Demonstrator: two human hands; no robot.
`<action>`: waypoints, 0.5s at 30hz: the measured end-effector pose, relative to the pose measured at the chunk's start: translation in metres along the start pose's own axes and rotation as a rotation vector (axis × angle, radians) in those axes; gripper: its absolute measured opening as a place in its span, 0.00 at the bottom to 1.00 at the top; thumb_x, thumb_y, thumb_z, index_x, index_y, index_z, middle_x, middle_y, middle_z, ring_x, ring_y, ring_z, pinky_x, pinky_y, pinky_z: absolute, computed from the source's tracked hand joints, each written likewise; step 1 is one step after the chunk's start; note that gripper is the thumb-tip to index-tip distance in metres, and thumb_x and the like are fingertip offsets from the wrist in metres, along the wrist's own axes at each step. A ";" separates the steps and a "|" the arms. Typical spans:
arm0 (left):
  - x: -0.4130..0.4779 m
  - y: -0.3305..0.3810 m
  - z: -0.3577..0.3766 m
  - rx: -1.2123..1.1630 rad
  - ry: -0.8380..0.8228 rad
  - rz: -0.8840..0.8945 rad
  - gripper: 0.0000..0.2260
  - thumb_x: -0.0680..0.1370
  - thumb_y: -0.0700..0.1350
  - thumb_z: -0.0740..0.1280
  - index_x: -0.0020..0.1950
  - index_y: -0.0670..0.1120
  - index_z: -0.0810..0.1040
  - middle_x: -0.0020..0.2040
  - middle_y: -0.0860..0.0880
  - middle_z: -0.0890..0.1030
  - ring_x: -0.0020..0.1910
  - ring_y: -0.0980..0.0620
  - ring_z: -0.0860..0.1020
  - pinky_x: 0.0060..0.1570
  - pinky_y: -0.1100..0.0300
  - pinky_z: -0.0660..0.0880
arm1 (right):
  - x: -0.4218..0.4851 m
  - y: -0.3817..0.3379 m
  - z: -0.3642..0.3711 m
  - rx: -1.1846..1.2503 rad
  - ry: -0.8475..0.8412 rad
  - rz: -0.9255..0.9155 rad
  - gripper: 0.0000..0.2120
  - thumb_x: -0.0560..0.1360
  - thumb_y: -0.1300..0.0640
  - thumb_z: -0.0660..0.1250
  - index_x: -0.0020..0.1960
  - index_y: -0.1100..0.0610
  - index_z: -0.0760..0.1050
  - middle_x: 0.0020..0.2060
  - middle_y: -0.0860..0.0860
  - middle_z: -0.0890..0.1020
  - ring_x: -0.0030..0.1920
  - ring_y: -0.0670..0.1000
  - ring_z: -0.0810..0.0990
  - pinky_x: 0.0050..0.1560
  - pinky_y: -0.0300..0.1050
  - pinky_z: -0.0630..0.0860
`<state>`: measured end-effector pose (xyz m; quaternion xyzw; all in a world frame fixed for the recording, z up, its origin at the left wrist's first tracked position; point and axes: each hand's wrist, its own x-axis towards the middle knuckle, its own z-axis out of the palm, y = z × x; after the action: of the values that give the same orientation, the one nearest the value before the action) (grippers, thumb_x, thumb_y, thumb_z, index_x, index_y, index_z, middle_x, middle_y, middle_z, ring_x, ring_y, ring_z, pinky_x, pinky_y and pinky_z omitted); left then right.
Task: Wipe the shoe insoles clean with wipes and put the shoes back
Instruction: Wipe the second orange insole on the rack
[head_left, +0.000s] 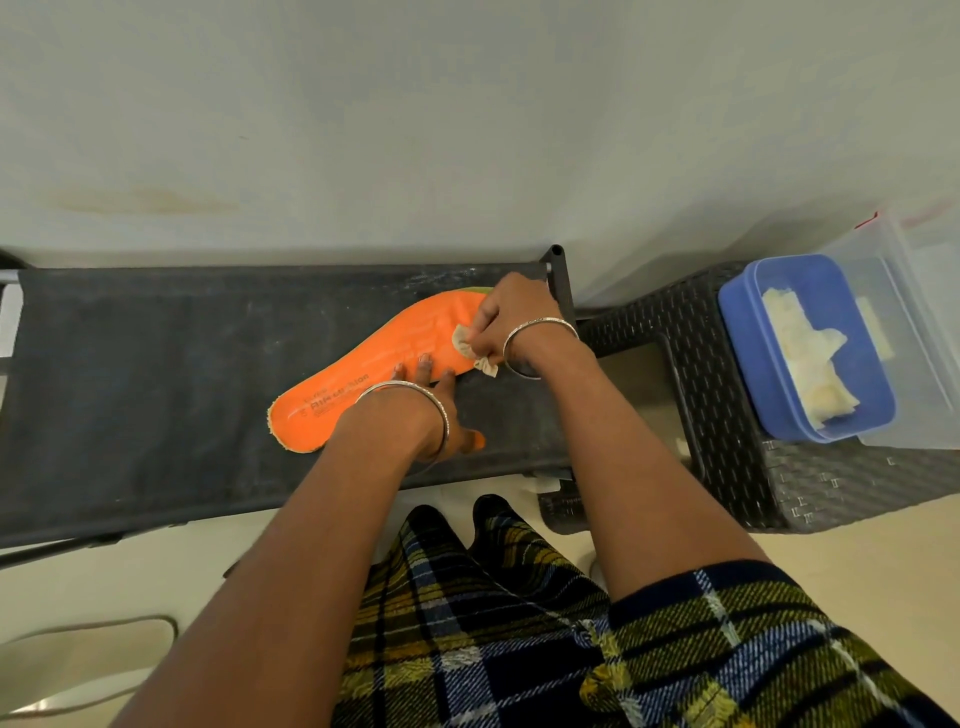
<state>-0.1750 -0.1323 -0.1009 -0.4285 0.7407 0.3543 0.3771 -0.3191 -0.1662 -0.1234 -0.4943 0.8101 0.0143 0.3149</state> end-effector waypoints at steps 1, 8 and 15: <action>-0.001 0.000 0.000 -0.008 0.003 0.002 0.40 0.79 0.62 0.59 0.79 0.51 0.36 0.78 0.48 0.33 0.77 0.41 0.37 0.73 0.40 0.46 | 0.002 0.001 0.000 -0.002 0.051 0.010 0.10 0.66 0.54 0.77 0.45 0.57 0.85 0.44 0.54 0.86 0.47 0.54 0.84 0.52 0.49 0.82; -0.001 -0.003 0.001 -0.033 0.014 0.029 0.40 0.79 0.61 0.60 0.79 0.50 0.37 0.78 0.47 0.33 0.77 0.39 0.38 0.75 0.41 0.47 | 0.010 0.021 -0.010 0.106 0.449 0.107 0.07 0.75 0.55 0.70 0.50 0.57 0.83 0.48 0.54 0.84 0.54 0.57 0.81 0.53 0.47 0.78; 0.002 -0.002 0.001 -0.009 0.004 0.022 0.40 0.79 0.62 0.59 0.79 0.49 0.37 0.78 0.46 0.33 0.77 0.39 0.38 0.75 0.42 0.49 | -0.002 0.038 -0.025 0.527 0.366 0.110 0.07 0.64 0.62 0.76 0.34 0.51 0.82 0.37 0.54 0.86 0.41 0.57 0.85 0.49 0.53 0.83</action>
<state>-0.1737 -0.1329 -0.1039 -0.4229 0.7444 0.3610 0.3697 -0.3620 -0.1530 -0.1130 -0.3456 0.8547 -0.2677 0.2800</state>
